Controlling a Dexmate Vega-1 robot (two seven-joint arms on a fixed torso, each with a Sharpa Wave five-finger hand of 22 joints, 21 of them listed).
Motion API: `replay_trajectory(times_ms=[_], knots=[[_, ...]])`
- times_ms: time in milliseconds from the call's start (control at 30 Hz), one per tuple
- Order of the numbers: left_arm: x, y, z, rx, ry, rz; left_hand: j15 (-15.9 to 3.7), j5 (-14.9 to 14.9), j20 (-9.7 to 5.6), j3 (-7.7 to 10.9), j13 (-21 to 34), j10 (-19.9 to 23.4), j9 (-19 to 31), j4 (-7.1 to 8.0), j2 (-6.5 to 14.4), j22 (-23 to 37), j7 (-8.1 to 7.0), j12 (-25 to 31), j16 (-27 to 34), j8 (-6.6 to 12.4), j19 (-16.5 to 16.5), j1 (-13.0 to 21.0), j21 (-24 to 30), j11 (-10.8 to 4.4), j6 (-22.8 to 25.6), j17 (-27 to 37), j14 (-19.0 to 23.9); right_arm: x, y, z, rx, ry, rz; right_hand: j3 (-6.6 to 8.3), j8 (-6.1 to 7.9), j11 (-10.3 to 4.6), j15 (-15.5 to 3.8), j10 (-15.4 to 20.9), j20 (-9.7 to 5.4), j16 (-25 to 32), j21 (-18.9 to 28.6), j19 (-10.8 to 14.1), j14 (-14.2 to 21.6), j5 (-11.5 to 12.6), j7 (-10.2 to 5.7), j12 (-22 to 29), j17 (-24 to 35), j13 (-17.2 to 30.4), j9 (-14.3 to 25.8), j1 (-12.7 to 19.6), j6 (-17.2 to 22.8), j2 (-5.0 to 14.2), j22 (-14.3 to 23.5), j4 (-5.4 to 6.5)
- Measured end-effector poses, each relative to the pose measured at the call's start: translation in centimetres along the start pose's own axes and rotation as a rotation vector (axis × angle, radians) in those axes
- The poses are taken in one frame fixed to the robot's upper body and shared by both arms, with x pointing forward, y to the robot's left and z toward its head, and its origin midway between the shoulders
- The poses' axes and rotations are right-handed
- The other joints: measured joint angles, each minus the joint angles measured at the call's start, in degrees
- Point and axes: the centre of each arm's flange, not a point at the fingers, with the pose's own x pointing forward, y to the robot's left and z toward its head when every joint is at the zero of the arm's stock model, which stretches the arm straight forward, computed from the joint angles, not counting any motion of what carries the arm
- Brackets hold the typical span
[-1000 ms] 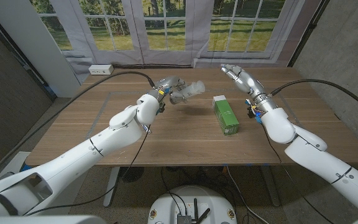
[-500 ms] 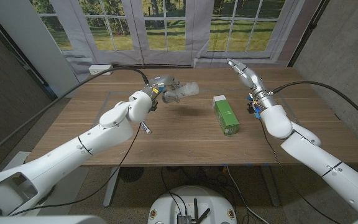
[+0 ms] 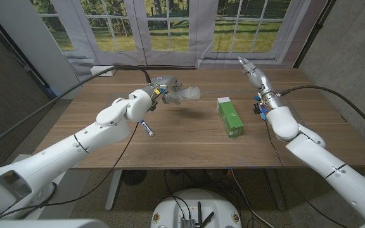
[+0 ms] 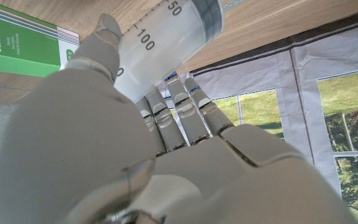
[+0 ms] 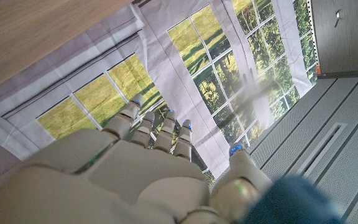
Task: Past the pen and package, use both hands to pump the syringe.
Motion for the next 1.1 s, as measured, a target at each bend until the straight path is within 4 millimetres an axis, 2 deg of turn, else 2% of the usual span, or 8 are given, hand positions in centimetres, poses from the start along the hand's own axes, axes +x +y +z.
replay_trajectory(times_ms=[167,200,367,400,567,633,900,1100], knots=[[0.4,0.1,-1.2,0.015,0.023,-0.003,0.00,0.0,0.00,0.00,0.0,0.0,0.0,0.00,0.0,0.0,0.00,0.0,0.0,0.04,0.0,0.0,0.0,0.00,0.0,0.0,0.0,0.0,0.0,-0.3,0.032,0.024,0.005,0.26,-0.03,0.31,0.11,-1.4,0.00,-0.1,0.0,0.0,0.6,0.0,0.29,0.0,-0.3,0.0,-0.2,0.0,-2.0,0.00,0.0,0.22],[0.4,0.0,-0.3,0.065,-0.036,-0.022,0.00,-0.1,0.00,0.00,0.0,0.0,0.0,0.00,0.0,0.0,0.00,0.0,0.0,0.08,0.0,0.0,0.0,0.00,0.0,0.0,0.0,0.1,-0.1,-0.5,0.042,0.033,0.002,0.40,-0.22,0.37,-0.04,-1.8,0.00,-0.2,0.0,0.0,0.8,0.0,0.33,0.0,-0.4,0.0,-0.2,0.0,-2.5,0.00,0.0,0.07],[0.9,0.0,-0.7,0.102,-0.052,-0.034,0.00,-0.2,0.00,0.00,0.0,0.2,0.0,0.00,0.0,0.0,0.00,-0.2,0.0,0.09,0.0,0.0,0.0,-0.23,0.0,0.0,0.0,0.1,-0.2,-0.9,0.070,0.055,0.009,0.48,-0.21,1.24,-0.09,-3.3,-0.26,-0.7,-0.4,0.2,0.8,0.0,0.82,0.0,-0.8,0.0,-0.2,0.0,-4.9,0.00,0.0,0.00],[0.9,0.0,-0.8,0.103,-0.050,-0.035,0.00,-0.2,0.00,0.00,0.0,0.2,0.0,0.00,0.0,0.0,0.00,-0.2,0.0,0.09,0.0,0.0,0.0,-0.22,0.0,0.0,0.0,0.1,-0.1,-1.0,0.080,0.062,0.013,0.48,-0.21,1.22,-0.09,-3.3,-0.76,-0.7,-0.4,0.1,0.8,0.0,0.90,0.0,-0.8,0.0,-0.2,0.0,-5.3,0.00,0.0,0.00],[1.3,0.1,-1.5,0.110,-0.036,-0.037,0.00,-0.2,0.00,0.09,0.0,0.2,0.0,-0.09,0.0,0.0,0.00,-0.3,0.0,0.09,0.0,0.0,0.0,-0.22,0.0,0.0,0.0,0.1,0.0,-1.3,0.117,0.084,0.026,0.48,-0.44,1.22,-0.09,-4.5,-1.05,-1.2,-0.4,-0.2,0.8,0.0,1.12,0.0,-1.0,0.0,-0.2,0.0,-7.5,0.00,0.0,0.00],[1.5,-0.2,-0.9,0.168,-0.079,-0.060,0.00,-0.2,0.00,0.23,0.0,0.0,0.0,-0.23,0.0,0.0,0.00,-0.1,0.0,0.10,0.0,0.0,0.0,-0.44,0.0,0.0,0.0,0.2,-0.2,-1.7,0.129,0.098,0.026,0.48,-0.44,1.24,-0.09,-4.9,-1.26,-1.3,-0.4,-0.4,0.8,0.0,1.28,0.0,-1.1,-0.1,-0.2,0.0,-8.6,-0.01,0.0,0.00],[1.8,-0.8,-0.7,0.243,-0.101,-0.080,0.00,0.0,0.00,0.23,0.0,-0.1,0.0,-0.23,0.0,0.0,-0.01,-0.1,0.2,0.10,0.0,0.0,0.0,-0.54,0.0,0.0,0.0,0.4,-0.3,-2.5,0.183,0.130,0.038,0.52,-0.43,1.63,-0.71,-5.5,-2.49,-2.0,-0.8,-1.3,0.2,0.0,2.79,0.0,-1.0,-0.2,-0.2,-0.4,-10.5,-0.39,0.0,0.44],[2.0,-1.5,-0.8,0.281,-0.105,-0.087,-0.01,0.0,-0.31,0.23,0.0,-0.1,0.0,-0.23,0.0,0.0,-0.01,-0.1,0.2,0.10,-0.3,0.0,0.0,-0.54,0.0,0.0,0.0,0.4,-0.5,-3.3,0.229,0.151,0.038,0.38,0.47,1.97,-0.98,-5.2,-2.93,-2.4,-0.8,-1.7,-0.5,0.0,4.78,0.3,-1.0,-0.2,-0.2,-1.3,-9.3,-0.69,0.0,0.88]])
